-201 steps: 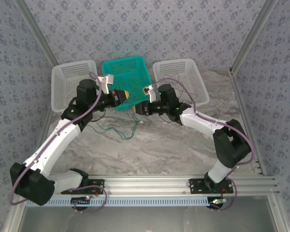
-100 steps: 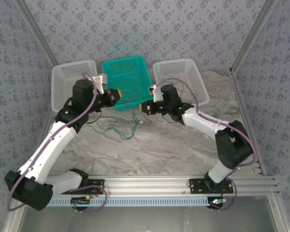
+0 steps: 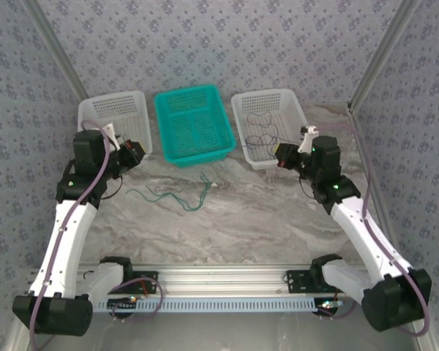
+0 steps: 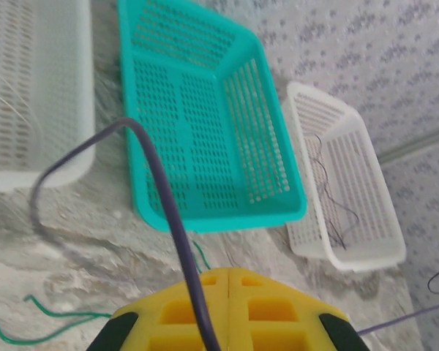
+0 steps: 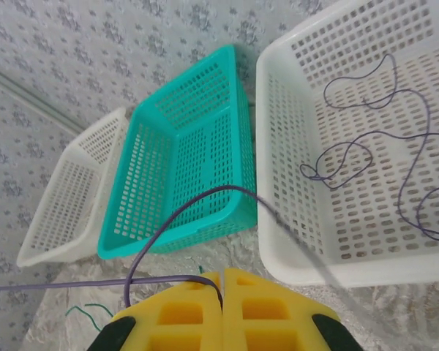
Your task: Untangle the cables
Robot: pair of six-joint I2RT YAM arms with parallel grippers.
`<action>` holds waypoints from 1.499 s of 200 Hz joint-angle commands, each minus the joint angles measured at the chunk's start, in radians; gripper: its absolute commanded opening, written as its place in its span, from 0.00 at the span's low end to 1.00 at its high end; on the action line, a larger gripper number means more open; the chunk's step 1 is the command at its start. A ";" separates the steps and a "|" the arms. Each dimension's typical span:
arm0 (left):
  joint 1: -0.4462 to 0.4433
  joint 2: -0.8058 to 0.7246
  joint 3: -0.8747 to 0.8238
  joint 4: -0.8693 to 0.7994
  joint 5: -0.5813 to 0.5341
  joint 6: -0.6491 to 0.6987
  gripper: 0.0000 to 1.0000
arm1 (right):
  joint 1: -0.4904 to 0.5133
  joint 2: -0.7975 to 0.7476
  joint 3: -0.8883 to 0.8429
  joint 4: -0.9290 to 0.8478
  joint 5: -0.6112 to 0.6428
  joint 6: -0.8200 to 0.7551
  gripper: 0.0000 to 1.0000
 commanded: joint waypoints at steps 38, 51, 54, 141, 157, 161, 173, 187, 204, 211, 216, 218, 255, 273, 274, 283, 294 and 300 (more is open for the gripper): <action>0.083 0.010 -0.051 0.133 0.019 -0.043 0.00 | -0.224 -0.086 0.015 -0.061 0.143 0.082 0.00; 0.067 0.034 -0.098 0.257 0.125 -0.110 0.00 | -0.191 -0.051 0.080 -0.039 0.106 0.082 0.00; 0.060 0.042 -0.108 0.278 0.141 -0.123 0.00 | -0.181 -0.040 0.097 -0.037 0.103 0.082 0.00; -0.369 0.269 -0.021 0.569 0.046 -0.177 0.11 | -0.096 0.323 0.841 0.024 0.162 -0.038 0.00; -0.401 0.354 0.054 0.593 0.055 -0.175 0.24 | -0.092 0.417 1.011 -0.012 0.172 -0.063 0.00; -0.407 0.372 0.072 0.593 0.059 -0.174 0.28 | -0.092 0.438 1.050 -0.019 0.177 -0.068 0.00; -0.425 0.413 0.115 0.594 0.066 -0.171 0.40 | -0.092 0.497 1.148 -0.032 0.198 -0.088 0.00; -0.438 0.432 0.134 0.602 0.081 -0.170 0.54 | -0.095 0.551 1.221 -0.013 0.213 -0.115 0.00; -0.445 0.414 0.113 0.610 0.090 -0.155 0.64 | -0.108 0.616 1.324 -0.052 0.243 -0.139 0.00; -0.445 0.399 0.098 0.605 0.086 -0.142 0.67 | -0.118 0.646 1.361 -0.069 0.233 -0.138 0.00; -0.445 0.385 0.086 0.597 0.081 -0.134 0.69 | -0.127 0.660 1.379 -0.079 0.228 -0.131 0.00; -0.445 0.380 0.081 0.593 0.077 -0.130 0.70 | -0.130 0.667 1.385 -0.083 0.226 -0.127 0.00; -0.445 0.260 0.009 0.496 0.017 -0.022 0.85 | -0.146 0.741 1.385 -0.106 0.140 -0.094 0.00; -0.445 0.215 0.001 0.418 -0.022 0.027 0.89 | -0.146 0.742 1.325 -0.103 0.113 -0.068 0.00; -0.445 0.212 0.001 0.414 -0.024 0.029 0.89 | -0.145 0.742 1.320 -0.101 0.112 -0.068 0.00; -0.445 0.192 -0.003 0.380 -0.045 0.044 0.91 | -0.142 0.731 1.282 -0.086 0.112 -0.067 0.00; -0.445 0.170 -0.016 0.357 -0.067 0.055 0.92 | -0.143 0.719 1.239 -0.071 0.118 -0.063 0.00; -0.445 0.162 -0.027 0.354 -0.077 0.057 0.93 | -0.142 0.713 1.221 -0.063 0.114 -0.061 0.00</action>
